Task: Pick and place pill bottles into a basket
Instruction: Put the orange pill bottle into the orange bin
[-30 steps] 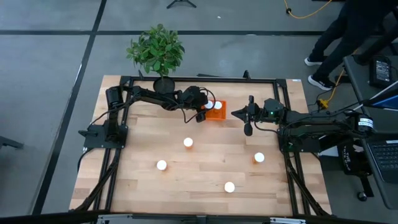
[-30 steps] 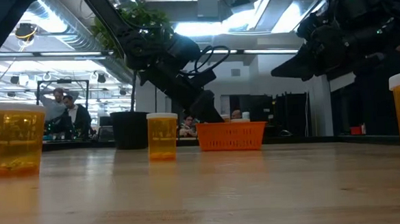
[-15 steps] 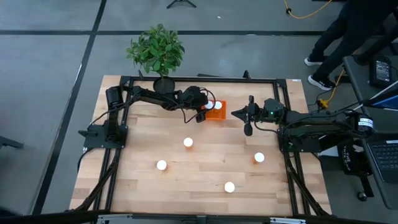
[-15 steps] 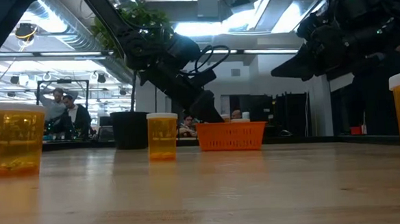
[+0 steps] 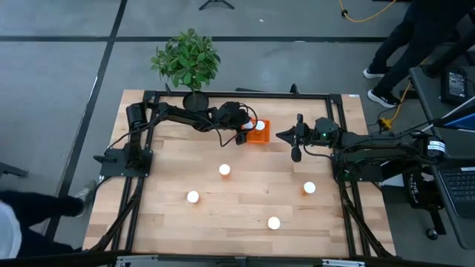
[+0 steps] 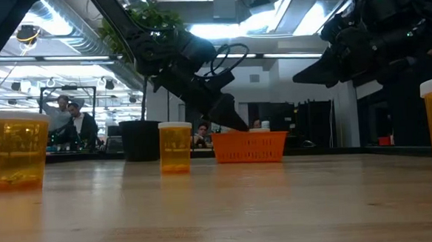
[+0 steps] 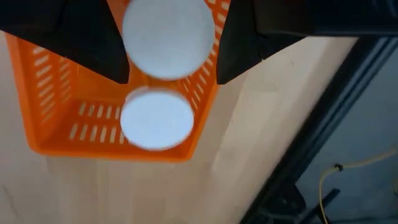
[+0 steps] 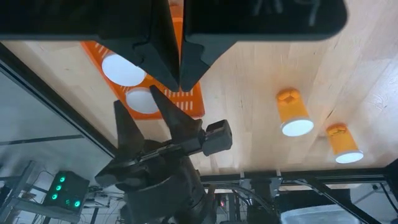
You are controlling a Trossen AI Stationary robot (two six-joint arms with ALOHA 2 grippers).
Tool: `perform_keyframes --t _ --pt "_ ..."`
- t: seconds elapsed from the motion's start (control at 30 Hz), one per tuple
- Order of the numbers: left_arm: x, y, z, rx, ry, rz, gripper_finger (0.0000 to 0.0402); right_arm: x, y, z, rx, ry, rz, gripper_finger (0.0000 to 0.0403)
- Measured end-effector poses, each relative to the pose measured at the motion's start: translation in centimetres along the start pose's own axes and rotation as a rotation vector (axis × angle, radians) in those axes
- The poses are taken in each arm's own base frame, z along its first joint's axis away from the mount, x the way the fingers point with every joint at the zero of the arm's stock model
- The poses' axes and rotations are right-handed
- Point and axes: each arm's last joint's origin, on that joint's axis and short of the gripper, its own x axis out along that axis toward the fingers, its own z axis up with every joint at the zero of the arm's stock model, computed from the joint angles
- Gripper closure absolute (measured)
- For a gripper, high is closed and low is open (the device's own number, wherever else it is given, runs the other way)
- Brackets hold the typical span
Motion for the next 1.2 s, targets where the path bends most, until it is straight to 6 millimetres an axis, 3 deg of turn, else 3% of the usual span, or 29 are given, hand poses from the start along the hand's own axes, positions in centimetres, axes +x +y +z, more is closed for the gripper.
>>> perform_keyframes --t 0.4,0.67,0.83,1.2 --pt "-0.6 -0.5 1.2 0.069 -0.058 -0.01 0.0165 0.0 0.0 -0.1 0.001 0.006 0.0 0.0385" --pt "-4.3 -0.5 3.3 0.125 -0.006 -0.027 0.0179 0.0 0.0 -0.1 0.002 0.014 0.001 0.0385" --pt "-6.2 -0.1 3.3 0.118 0.103 -0.033 0.0196 0.0 0.0 -0.2 0.003 0.018 0.001 0.0385" --pt "-4.4 -0.5 1.3 0.123 0.197 -0.062 0.0268 0.0 0.0 -0.1 0.002 0.013 0.001 0.0385"
